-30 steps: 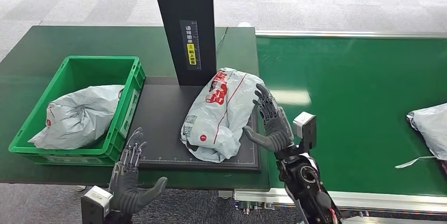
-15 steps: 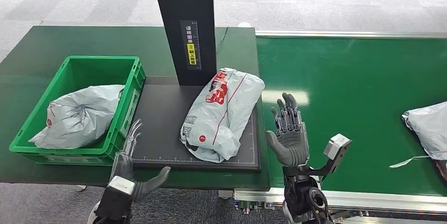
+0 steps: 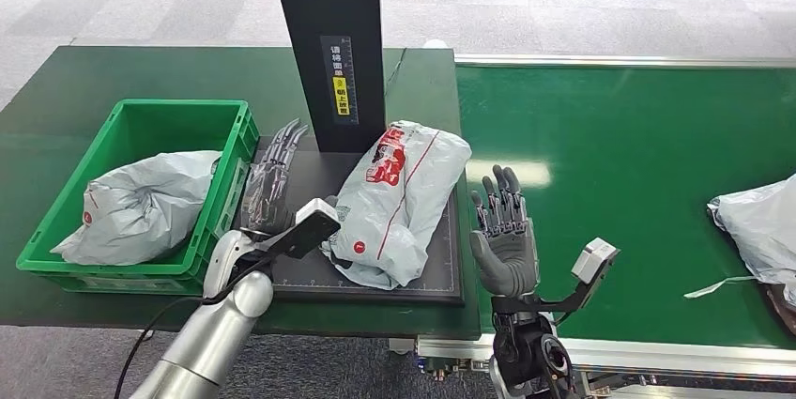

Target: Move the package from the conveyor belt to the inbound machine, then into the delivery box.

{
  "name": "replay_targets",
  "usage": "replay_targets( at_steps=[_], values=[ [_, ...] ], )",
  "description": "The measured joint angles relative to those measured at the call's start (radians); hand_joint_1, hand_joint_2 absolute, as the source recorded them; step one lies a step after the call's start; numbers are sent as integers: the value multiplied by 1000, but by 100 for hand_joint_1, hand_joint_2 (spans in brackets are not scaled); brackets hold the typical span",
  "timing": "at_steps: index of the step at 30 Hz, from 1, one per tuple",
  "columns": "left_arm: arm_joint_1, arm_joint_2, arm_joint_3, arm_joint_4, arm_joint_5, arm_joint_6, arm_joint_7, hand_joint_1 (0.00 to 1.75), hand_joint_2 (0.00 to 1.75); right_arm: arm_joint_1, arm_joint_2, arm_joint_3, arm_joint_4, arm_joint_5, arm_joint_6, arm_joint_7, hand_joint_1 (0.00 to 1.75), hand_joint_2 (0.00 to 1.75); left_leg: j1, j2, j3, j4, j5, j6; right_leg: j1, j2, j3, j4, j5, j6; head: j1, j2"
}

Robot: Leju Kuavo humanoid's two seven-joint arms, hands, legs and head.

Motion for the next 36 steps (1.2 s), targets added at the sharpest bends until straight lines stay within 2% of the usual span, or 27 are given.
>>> replay_targets(
  at_steps=[6,13,21,36],
  values=[
    [-101,-3,-24,165,-15,17,-5,0,175,1,10,-20,3,1,-10,2,0,175,0,1,-1,0,0,0,0,1,-1,0,0,0,0,0],
    [-118,-6,-94,260,-23,-92,-57,0,175,7,15,-57,3,9,-10,13,0,175,0,1,-2,0,0,0,0,1,-2,0,0,0,0,0],
    [-89,19,-218,256,6,-206,-73,0,175,28,14,-99,3,10,-7,14,0,175,0,0,-3,0,0,0,0,1,-3,0,0,0,0,0],
    [-78,86,-325,197,33,-259,-61,0,175,44,12,-117,3,9,2,18,0,175,0,0,-3,0,0,0,0,1,-3,0,0,0,0,0]
  ],
)
